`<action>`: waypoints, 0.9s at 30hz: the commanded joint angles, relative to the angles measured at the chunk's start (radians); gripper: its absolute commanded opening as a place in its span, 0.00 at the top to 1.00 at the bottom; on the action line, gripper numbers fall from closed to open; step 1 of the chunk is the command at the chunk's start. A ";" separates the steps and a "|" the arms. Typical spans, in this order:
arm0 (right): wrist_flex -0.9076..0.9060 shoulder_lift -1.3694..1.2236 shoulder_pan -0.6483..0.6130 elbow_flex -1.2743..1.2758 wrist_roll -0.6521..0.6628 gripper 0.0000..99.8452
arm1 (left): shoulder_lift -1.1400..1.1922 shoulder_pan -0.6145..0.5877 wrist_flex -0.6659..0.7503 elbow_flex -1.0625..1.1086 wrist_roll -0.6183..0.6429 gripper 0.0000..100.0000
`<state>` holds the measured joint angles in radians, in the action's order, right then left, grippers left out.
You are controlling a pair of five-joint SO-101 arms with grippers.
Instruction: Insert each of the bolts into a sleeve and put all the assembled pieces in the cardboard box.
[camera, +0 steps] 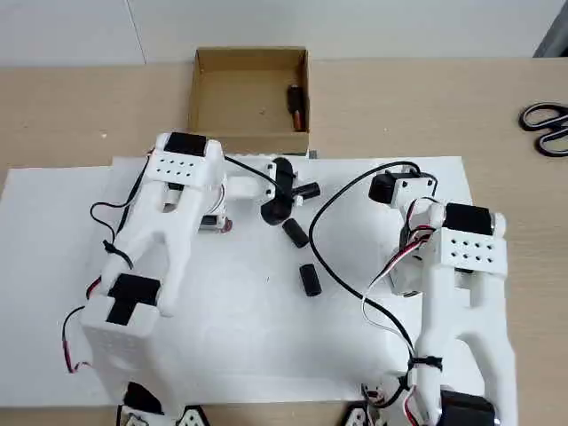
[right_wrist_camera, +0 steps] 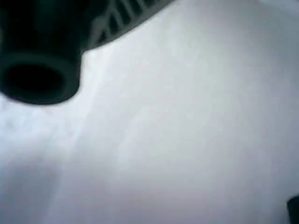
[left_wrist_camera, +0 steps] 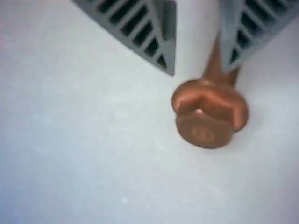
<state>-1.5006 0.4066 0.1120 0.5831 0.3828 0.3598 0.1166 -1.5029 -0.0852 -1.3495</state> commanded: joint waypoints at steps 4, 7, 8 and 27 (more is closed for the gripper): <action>0.010 0.030 0.012 -0.003 0.012 1.00 | 0.000 0.009 -0.058 -0.042 -0.287 0.93; 0.010 0.030 0.012 -0.003 0.012 1.00 | 0.008 0.009 -0.052 -0.041 -0.287 0.93; 0.010 0.030 0.012 -0.003 0.012 1.00 | 0.020 0.011 -0.041 -0.041 -0.287 0.93; 0.010 0.030 0.012 -0.003 0.012 1.00 | 0.130 0.023 -0.195 -0.286 -0.287 0.94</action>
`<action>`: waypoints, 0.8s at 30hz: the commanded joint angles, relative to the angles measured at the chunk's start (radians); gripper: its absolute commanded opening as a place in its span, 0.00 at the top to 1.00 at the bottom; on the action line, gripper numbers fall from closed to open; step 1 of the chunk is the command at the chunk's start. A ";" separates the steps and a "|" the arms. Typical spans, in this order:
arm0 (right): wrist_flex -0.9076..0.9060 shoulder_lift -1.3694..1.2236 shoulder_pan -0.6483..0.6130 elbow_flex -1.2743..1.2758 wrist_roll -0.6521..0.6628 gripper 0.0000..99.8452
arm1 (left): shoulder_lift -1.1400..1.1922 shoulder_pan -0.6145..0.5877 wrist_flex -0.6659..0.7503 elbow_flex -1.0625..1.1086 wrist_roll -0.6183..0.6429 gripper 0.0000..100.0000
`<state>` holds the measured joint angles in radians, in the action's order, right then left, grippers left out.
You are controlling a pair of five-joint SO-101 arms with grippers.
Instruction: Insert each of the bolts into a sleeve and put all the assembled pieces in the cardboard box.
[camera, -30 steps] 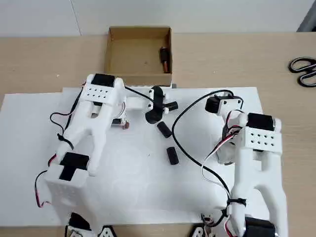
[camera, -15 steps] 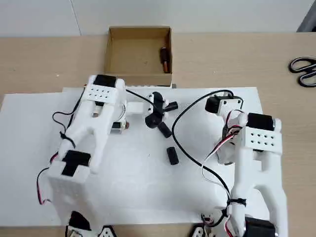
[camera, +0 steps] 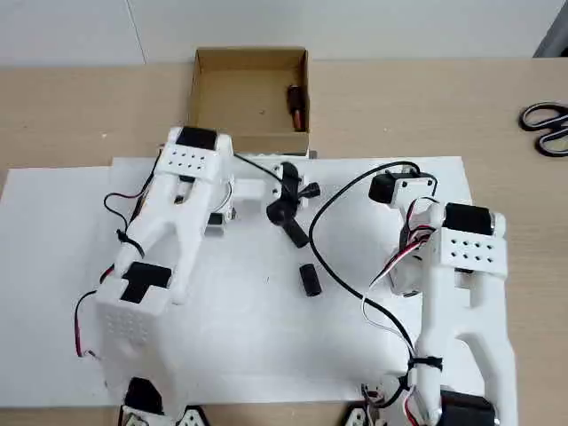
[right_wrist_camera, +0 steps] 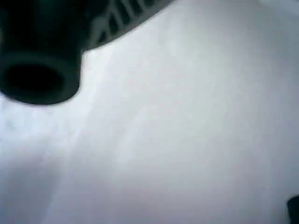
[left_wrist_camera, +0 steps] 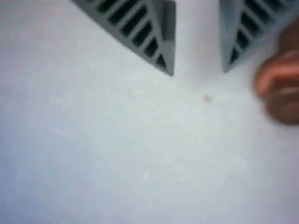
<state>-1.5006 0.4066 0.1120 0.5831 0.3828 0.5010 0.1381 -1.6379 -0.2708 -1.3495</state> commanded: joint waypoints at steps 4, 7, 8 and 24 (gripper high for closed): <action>0.010 0.030 0.012 -0.003 0.012 1.00 | -0.011 0.000 -0.071 -0.165 -0.287 0.94; 0.010 0.030 0.012 -0.003 0.012 1.00 | -0.003 0.000 -0.068 -0.177 -0.287 0.94; 0.010 0.031 0.012 -0.003 0.011 1.00 | -0.002 0.000 -0.064 -0.177 -0.287 0.94; 0.008 0.031 0.012 -0.003 0.011 1.00 | 0.173 -0.014 0.078 -0.194 -0.287 0.93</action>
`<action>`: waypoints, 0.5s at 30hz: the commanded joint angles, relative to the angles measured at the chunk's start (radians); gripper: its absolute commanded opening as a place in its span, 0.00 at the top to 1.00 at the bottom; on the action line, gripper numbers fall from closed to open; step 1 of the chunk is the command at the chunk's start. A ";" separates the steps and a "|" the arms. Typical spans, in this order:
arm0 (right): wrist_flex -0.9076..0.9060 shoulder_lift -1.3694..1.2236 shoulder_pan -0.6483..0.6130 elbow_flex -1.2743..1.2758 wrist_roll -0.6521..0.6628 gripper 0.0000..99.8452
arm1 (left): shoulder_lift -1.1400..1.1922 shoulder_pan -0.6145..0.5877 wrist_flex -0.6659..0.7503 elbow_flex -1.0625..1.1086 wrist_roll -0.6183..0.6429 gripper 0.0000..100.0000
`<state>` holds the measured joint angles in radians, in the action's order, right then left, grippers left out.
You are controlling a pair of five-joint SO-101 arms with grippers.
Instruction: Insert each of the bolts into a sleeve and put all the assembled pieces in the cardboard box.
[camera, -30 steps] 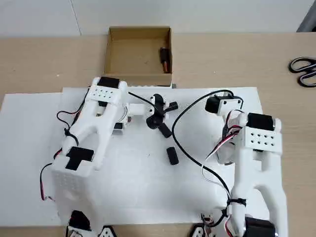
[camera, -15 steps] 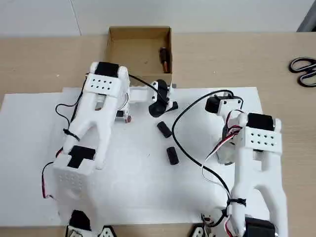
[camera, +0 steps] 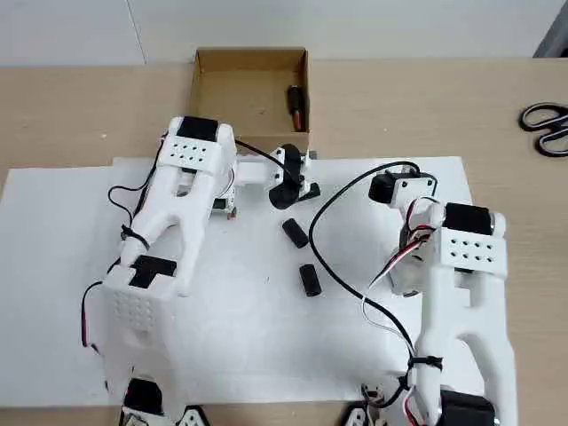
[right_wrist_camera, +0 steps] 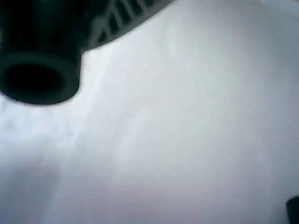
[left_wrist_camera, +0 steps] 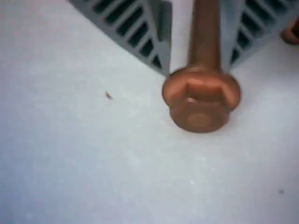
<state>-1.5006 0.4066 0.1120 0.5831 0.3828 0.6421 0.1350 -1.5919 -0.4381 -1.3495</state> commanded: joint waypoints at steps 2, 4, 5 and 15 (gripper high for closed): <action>0.008 0.031 0.012 -0.003 0.011 1.00 | 0.060 -0.020 0.032 -0.039 -0.287 0.93; 0.008 0.031 0.012 -0.003 0.011 1.00 | 0.087 -0.026 0.032 -0.054 -0.287 0.93; 0.008 0.031 0.012 -0.003 0.011 1.00 | 0.103 -0.028 0.031 -0.061 -0.287 0.93; 0.008 0.031 0.012 -0.003 0.009 1.00 | 0.124 -0.034 -0.012 -0.067 -0.287 0.96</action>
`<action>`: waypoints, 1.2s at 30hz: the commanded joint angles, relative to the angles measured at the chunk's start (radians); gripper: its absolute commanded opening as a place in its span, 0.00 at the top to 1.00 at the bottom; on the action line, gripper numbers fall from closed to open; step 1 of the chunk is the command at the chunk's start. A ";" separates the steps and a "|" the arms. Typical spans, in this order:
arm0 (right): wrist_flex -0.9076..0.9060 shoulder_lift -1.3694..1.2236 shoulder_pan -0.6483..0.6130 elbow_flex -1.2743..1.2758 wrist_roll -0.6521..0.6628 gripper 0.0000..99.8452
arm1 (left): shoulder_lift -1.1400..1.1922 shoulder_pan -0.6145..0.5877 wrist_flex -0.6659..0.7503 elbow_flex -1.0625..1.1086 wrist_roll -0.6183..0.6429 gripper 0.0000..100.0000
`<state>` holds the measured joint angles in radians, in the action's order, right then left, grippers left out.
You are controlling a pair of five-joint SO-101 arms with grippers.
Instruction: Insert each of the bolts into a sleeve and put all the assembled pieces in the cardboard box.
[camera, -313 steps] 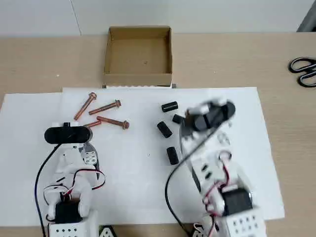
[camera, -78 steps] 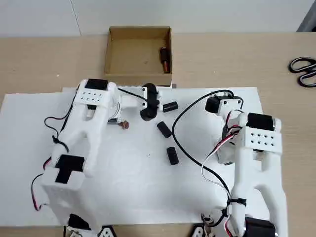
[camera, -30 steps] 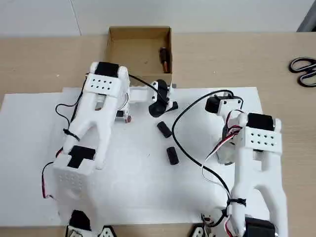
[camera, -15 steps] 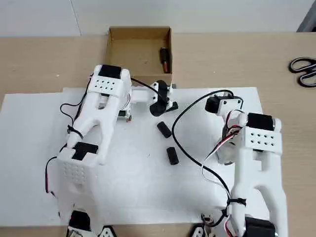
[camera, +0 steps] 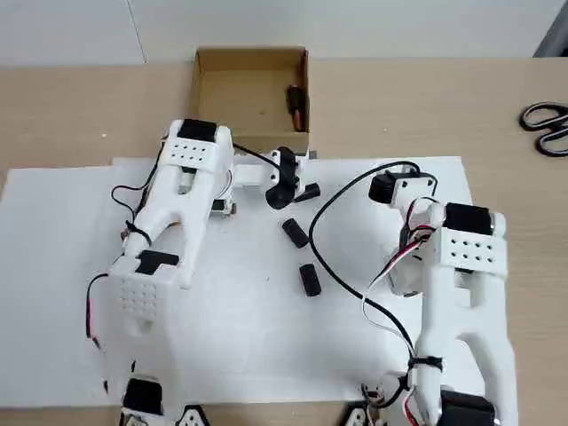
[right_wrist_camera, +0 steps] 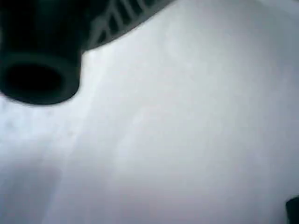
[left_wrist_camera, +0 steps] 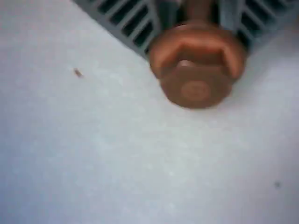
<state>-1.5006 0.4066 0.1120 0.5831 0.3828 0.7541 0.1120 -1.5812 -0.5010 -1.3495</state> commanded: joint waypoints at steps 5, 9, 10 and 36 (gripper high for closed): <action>0.008 0.031 0.012 -0.003 0.009 1.00 | 0.012 -0.006 -0.051 -0.051 -0.258 0.99; 0.010 0.038 0.012 -0.005 0.008 1.00 | 0.012 0.000 -0.157 -0.206 -0.158 1.00; 0.010 0.038 0.010 -0.005 0.008 1.00 | 0.012 0.005 -0.172 -0.248 -0.129 1.00; -0.216 0.305 -0.018 -0.316 -0.140 1.00 | -0.532 0.002 -0.173 -0.483 1.020 1.00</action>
<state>-1.6985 0.6168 0.1120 0.3176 0.2447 0.4028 0.1197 -1.7423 -1.0871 -0.3798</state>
